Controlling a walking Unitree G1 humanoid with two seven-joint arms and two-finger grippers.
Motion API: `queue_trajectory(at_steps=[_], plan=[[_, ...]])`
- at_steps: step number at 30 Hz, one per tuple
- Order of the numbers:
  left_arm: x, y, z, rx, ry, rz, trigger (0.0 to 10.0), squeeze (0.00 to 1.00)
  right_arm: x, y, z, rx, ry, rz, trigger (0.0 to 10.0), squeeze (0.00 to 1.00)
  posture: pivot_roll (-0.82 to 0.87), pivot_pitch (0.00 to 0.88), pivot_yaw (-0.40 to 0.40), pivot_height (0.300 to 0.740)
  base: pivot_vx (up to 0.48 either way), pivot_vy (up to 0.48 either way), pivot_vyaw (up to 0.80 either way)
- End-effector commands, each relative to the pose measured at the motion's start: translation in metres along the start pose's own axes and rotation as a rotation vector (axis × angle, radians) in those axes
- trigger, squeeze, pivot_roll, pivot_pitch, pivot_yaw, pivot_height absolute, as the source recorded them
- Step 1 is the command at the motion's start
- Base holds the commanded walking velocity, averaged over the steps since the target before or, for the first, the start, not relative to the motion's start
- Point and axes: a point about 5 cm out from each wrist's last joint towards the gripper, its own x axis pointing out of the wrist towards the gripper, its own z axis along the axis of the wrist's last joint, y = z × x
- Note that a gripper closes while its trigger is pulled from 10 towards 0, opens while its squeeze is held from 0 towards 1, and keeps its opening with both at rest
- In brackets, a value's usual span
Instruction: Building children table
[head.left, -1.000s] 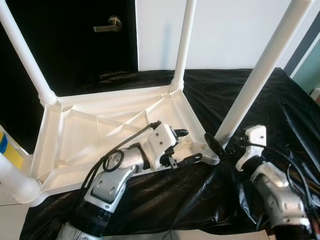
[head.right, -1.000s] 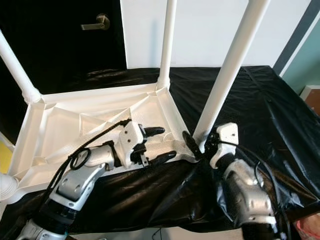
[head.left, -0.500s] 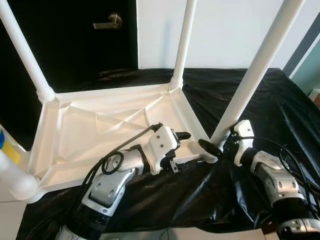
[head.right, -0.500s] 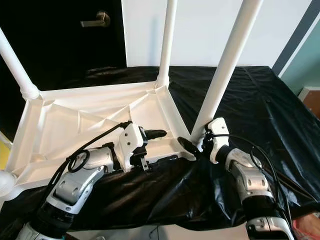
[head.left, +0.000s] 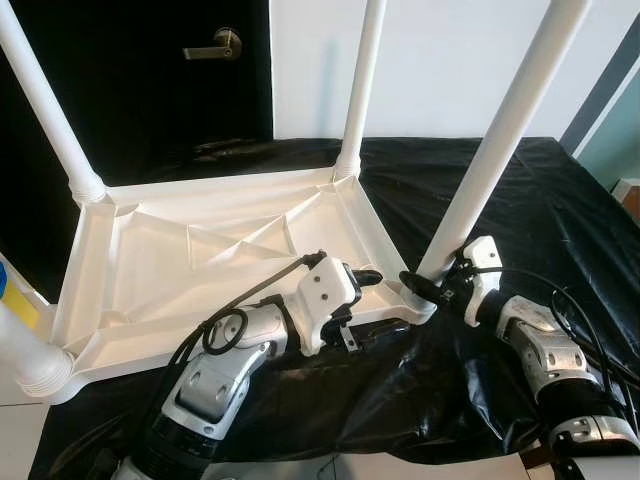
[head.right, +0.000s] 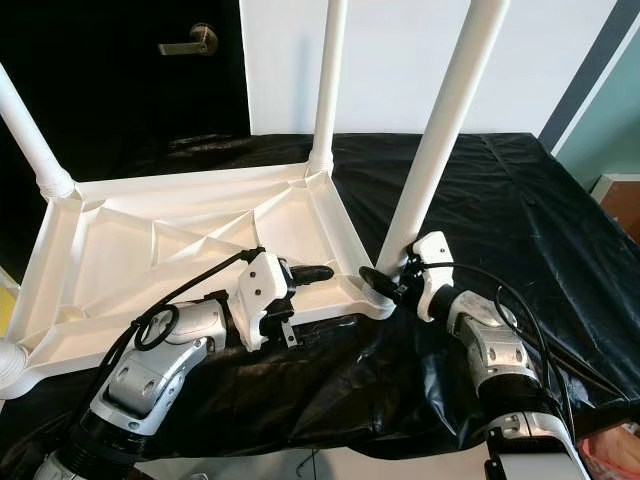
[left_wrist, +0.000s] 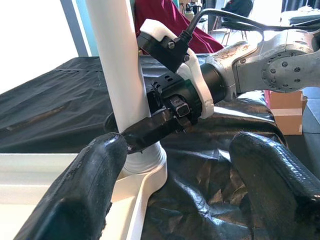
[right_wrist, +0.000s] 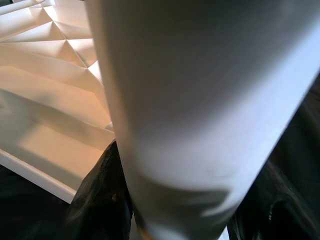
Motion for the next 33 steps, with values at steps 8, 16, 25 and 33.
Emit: queue_trajectory(at_steps=[8,16,25,33], plan=[[-0.002,0.003,-0.002,-0.009,0.008,0.057,10.0,0.00,-0.011,-0.002,-0.008,0.029,-0.026,-0.320,10.0,0.00,0.02,0.027,-0.066,0.740,0.000,0.000,0.00],[-0.003,0.004,-0.003,-0.018,0.007,0.065,10.0,0.00,-0.016,0.006,-0.015,0.088,-0.042,-0.640,10.0,0.00,0.01,0.032,-0.046,0.740,0.000,0.000,0.00],[0.001,0.004,-0.004,-0.022,0.001,0.053,10.0,0.00,0.006,0.042,-0.015,0.191,-0.062,-0.961,10.0,0.00,-0.01,0.043,-0.021,0.740,0.000,0.000,0.00],[0.000,0.004,-0.004,-0.025,-0.001,0.052,10.0,0.00,0.009,0.051,-0.007,0.161,-0.097,-0.926,10.0,0.00,-0.01,0.052,-0.027,0.740,0.000,0.000,0.00]])
